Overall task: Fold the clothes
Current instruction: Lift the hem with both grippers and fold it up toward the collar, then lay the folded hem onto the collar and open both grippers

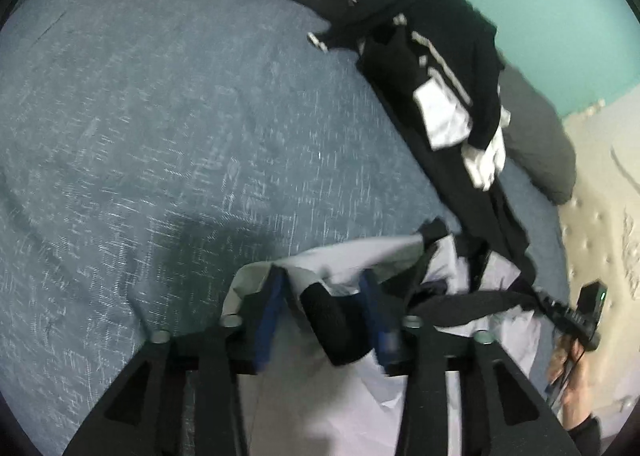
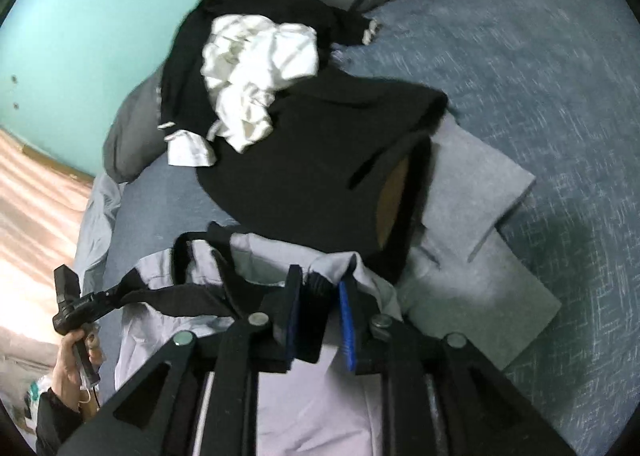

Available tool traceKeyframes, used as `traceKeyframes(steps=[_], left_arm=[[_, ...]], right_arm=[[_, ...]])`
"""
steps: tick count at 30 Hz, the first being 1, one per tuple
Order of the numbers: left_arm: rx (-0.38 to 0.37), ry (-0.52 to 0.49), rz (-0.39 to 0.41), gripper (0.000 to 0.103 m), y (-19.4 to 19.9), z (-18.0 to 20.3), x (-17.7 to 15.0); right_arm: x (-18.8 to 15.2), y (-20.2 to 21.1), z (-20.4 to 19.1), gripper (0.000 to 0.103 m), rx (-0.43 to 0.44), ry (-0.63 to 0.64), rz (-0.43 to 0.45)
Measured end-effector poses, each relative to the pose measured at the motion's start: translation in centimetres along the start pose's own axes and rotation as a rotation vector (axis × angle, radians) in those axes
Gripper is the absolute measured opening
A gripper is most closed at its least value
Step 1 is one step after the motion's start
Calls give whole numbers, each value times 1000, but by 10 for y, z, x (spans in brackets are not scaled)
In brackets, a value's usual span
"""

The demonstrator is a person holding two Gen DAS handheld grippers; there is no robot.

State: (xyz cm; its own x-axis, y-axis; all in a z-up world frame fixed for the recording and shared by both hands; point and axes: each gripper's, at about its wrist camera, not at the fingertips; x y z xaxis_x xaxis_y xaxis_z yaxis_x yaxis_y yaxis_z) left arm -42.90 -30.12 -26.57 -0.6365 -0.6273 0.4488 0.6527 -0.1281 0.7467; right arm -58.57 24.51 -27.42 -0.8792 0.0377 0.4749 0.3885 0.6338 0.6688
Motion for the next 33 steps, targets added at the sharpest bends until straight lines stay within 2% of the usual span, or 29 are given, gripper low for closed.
traceKeyframes(steps=[1, 2, 3, 4, 6, 8, 11, 16, 18, 23, 28, 33], left_arm=[[-10, 19, 22, 61, 6, -2, 1], [-19, 35, 42, 65, 13, -4, 2], [-19, 32, 51, 65, 18, -4, 2], [-12, 10, 50, 65, 21, -2, 0], [1, -33, 47, 65, 28, 0, -4], [26, -75, 32, 65, 32, 2, -11], [35, -131, -9, 65, 36, 1, -28], [22, -188, -70, 65, 50, -8, -67], [10, -195, -86, 65, 58, -13, -84], [-31, -187, -119, 65, 78, -22, -125], [-44, -195, -139, 65, 92, -26, -158], [-49, -176, -131, 65, 104, -33, -176]], right_arm=[[1, 4, 0, 23, 21, -14, 10], [2, 7, -1, 31, 39, -28, 17], [3, 12, -3, 40, 47, -27, 26], [3, 16, -5, 45, 53, -24, 35], [6, 28, -8, 65, 35, -17, 74], [9, 38, -6, 65, 19, -31, 97], [2, 48, -5, 65, -16, 13, 71], [-46, 67, 7, 65, -27, 68, -15], [-70, 74, 16, 65, -40, 72, -51], [-129, 93, 38, 65, -9, 16, -101], [-165, 103, 51, 65, 20, -33, -130], [-183, 109, 52, 65, 49, -64, -147]])
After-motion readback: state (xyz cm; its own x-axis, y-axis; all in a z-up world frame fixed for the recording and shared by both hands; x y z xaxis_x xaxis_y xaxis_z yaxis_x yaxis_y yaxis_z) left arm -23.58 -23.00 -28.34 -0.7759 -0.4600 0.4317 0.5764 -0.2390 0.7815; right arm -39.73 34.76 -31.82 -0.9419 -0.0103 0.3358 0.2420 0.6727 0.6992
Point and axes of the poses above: each gripper's, at about its wrist camera, not at the fingertips, and y roughly against the way its jaws point, z to its right, x to its top, and after that the axes turned 6 degrees about z, right-handed
